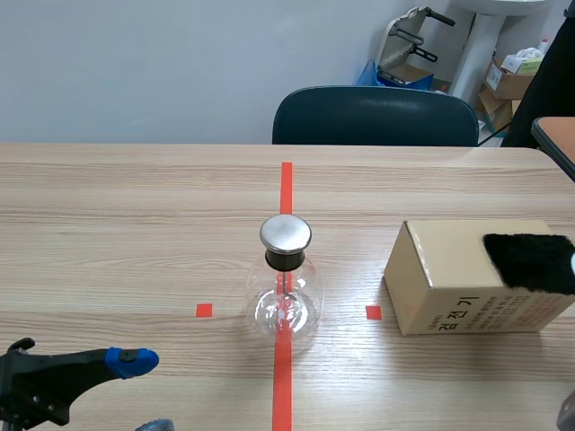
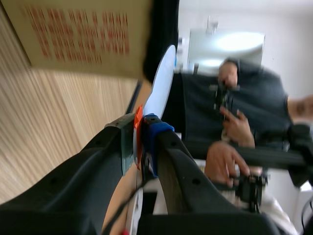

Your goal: Do the electroscope experiment

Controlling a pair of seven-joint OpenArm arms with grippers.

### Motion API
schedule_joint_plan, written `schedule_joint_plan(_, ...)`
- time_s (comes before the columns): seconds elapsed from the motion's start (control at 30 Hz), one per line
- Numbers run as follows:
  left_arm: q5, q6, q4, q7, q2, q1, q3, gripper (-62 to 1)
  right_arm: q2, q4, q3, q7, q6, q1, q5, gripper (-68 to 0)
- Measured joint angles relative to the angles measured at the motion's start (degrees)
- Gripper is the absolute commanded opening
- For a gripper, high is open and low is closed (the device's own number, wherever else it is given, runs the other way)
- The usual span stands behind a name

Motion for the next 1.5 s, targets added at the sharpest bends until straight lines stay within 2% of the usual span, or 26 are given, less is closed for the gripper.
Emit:
schedule_joint_plan(0.07, 0.0, 0.0, 0.0, 0.0, 0.0, 0.0, 0.0, -28.1, 0.0, 0.0, 0.0, 1.1, 0.0, 0.0, 0.0, -65.8)
schedule_joint_plan(0.1, 0.0, 0.0, 0.0, 0.0, 0.0, 0.0, 0.0, -28.1, 0.0, 0.0, 0.1, 3.8, 0.0, 0.0, 0.0, -65.8)
schedule_joint_plan(0.23, 0.0, 0.0, 0.0, 0.0, 0.0, 0.0, 0.0, -28.1, 0.1, 0.0, 0.2, 20.6, 0.0, 0.0, -0.2, -65.8)
schedule_joint_plan(0.3, 0.0, 0.0, 0.0, 0.0, 0.0, 0.0, 0.0, -28.1, 0.1, 0.0, 0.2, 25.2, 0.0, 0.0, -0.3, -65.8)
schedule_joint_plan(0.4, 0.0, 0.0, 0.0, 0.0, 0.0, 0.0, 0.0, -28.1, 0.0, 0.0, 0.2, 21.8, 0.0, 0.0, -0.4, -65.8)
schedule_joint_plan(0.53, 0.0, 0.0, 0.0, 0.0, -0.2, 0.0, 0.0, -28.1, 0.0, 0.0, 0.0, 5.8, 0.0, 0.0, 0.2, -65.8)
schedule_joint_plan(0.6, 0.0, 0.0, 0.0, 0.0, -0.1, 0.0, 0.0, -28.1, 0.0, 0.0, 0.0, 0.7, 0.0, 0.0, 0.2, -65.8)
schedule_joint_plan(0.63, 0.0, 0.0, 0.0, 0.0, -0.1, 0.0, 0.0, -28.1, 0.0, 0.0, 0.0, 0.1, 0.0, 0.0, 0.2, -65.8)
schedule_joint_plan(0.73, 0.0, 0.0, 0.0, 0.0, -0.1, 0.0, 0.0, -28.1, 0.0, 0.0, 0.0, 3.3, 0.0, 0.0, 0.1, -65.8)
schedule_joint_plan(0.83, 0.0, 0.0, 0.0, 0.0, -0.1, 0.0, 0.0, -28.1, 0.0, 0.0, 0.1, 12.6, 0.0, 0.0, -0.2, -65.8)
schedule_joint_plan(0.9, 0.0, 0.0, 0.0, 0.0, -0.1, 0.0, 0.0, -28.1, 0.0, 0.0, 0.1, 17.0, 0.0, 0.0, -0.2, -65.8)
schedule_joint_plan(1.03, 0.0, 0.0, 0.0, 0.0, -0.1, 0.0, 0.0, -28.1, 0.0, 0.0, 0.1, 21.5, 0.0, 0.0, -0.2, -65.8)
schedule_joint_plan(1.13, 0.0, 0.0, 0.0, 0.0, -0.1, 0.0, 0.0, -28.1, 0.0, 0.0, 0.1, 20.8, 0.0, 0.0, -0.2, -65.8)
schedule_joint_plan(1.3, 0.0, 0.0, 0.0, 0.0, -0.1, 0.0, 0.0, -28.1, 0.0, 0.0, 0.1, 14.8, 0.0, 0.0, -0.2, -65.8)
schedule_joint_plan(1.5, 0.0, 0.0, 0.0, 0.0, -0.1, 0.0, 0.0, -28.1, 0.0, 0.0, 0.1, 14.3, 0.0, 0.0, -0.2, -65.8)
